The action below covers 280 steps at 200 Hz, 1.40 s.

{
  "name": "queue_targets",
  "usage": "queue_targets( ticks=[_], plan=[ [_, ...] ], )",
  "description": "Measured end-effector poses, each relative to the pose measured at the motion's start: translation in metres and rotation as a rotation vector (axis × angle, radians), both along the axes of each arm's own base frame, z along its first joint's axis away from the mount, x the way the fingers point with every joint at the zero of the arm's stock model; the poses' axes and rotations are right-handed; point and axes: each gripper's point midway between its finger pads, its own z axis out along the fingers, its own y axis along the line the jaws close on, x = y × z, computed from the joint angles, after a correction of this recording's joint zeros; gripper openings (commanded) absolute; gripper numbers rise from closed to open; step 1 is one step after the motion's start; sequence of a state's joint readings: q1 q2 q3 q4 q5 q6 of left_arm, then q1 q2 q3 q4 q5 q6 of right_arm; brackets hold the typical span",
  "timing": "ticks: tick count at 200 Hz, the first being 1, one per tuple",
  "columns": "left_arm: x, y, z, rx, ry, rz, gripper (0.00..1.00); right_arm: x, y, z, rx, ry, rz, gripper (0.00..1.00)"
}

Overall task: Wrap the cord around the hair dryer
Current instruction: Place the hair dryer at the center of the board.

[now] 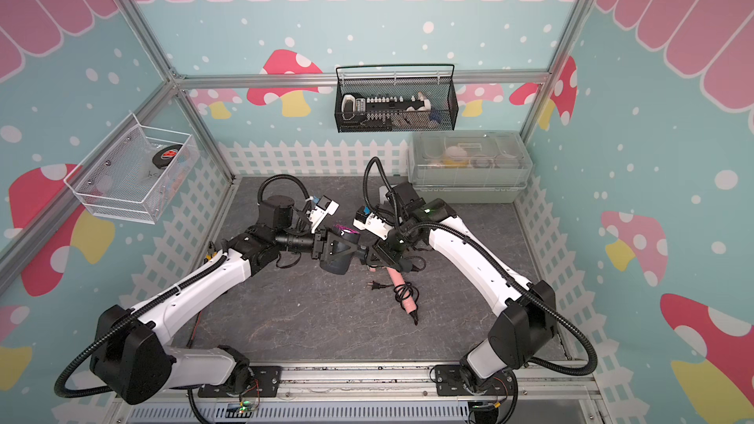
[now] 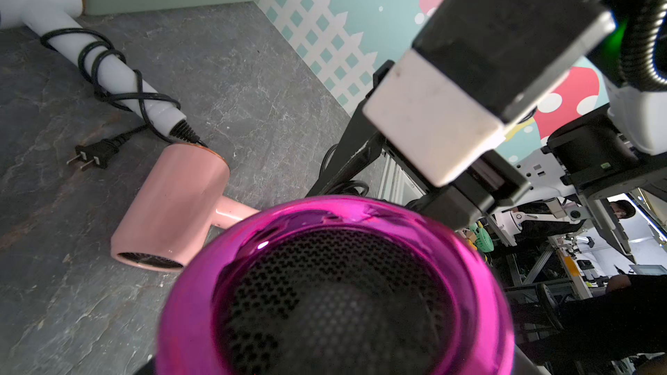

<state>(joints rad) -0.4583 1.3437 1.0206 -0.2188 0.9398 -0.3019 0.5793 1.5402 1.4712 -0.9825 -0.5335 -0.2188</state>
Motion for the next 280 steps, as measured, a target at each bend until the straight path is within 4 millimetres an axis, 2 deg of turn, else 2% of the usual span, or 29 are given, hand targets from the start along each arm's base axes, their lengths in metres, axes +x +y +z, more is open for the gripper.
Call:
queue_targets(
  ticks=[20, 31, 48, 89, 100, 113, 139, 165, 174, 190, 212, 237, 257, 280],
  plan=[
    [-0.001, 0.003, -0.004, 0.017, 0.010, 0.000, 0.00, -0.002, 0.005, -0.005, 0.013, 0.020, 0.030, 0.28],
    [-0.001, 0.004, -0.005, 0.025, 0.015, 0.001, 0.00, -0.002, 0.007, -0.007, 0.018, 0.028, 0.041, 0.19],
    [-0.002, 0.005, -0.007, 0.037, 0.020, 0.000, 0.00, -0.003, 0.009, -0.010, 0.025, 0.040, 0.057, 0.00],
    [-0.002, 0.011, -0.014, 0.079, 0.035, 0.017, 0.00, -0.003, 0.017, -0.019, 0.045, 0.081, 0.086, 0.00],
    [0.000, 0.014, -0.016, 0.089, 0.035, 0.030, 0.08, -0.001, 0.021, -0.022, 0.056, 0.085, 0.089, 0.00],
    [0.003, 0.019, -0.018, 0.104, 0.033, 0.053, 0.24, 0.002, 0.026, -0.024, 0.079, 0.085, 0.093, 0.00],
    [0.008, 0.032, -0.016, 0.141, 0.020, 0.121, 0.40, 0.009, 0.041, -0.025, 0.161, 0.095, 0.098, 0.00],
    [0.015, 0.056, -0.007, 0.192, -0.034, 0.242, 0.59, 0.018, 0.063, -0.020, 0.286, 0.108, 0.109, 0.00],
    [0.018, 0.066, -0.003, 0.201, -0.057, 0.288, 0.72, 0.021, 0.073, -0.017, 0.330, 0.115, 0.114, 0.00],
    [0.024, 0.086, 0.005, 0.216, -0.097, 0.376, 0.82, 0.027, 0.091, -0.014, 0.405, 0.142, 0.118, 0.00],
    [0.039, 0.106, 0.031, 0.195, -0.214, 0.483, 0.92, 0.026, 0.116, -0.024, 0.454, 0.282, 0.090, 0.00],
    [0.040, 0.120, 0.059, 0.162, -0.313, 0.553, 0.98, 0.035, 0.146, -0.055, 0.434, 0.440, 0.003, 0.00],
    [0.042, 0.134, 0.074, 0.151, -0.366, 0.616, 0.98, 0.050, 0.155, -0.082, 0.410, 0.524, -0.091, 0.00],
    [0.044, 0.142, 0.082, 0.146, -0.397, 0.661, 0.99, 0.065, 0.162, -0.109, 0.385, 0.599, -0.190, 0.00]
  ],
)
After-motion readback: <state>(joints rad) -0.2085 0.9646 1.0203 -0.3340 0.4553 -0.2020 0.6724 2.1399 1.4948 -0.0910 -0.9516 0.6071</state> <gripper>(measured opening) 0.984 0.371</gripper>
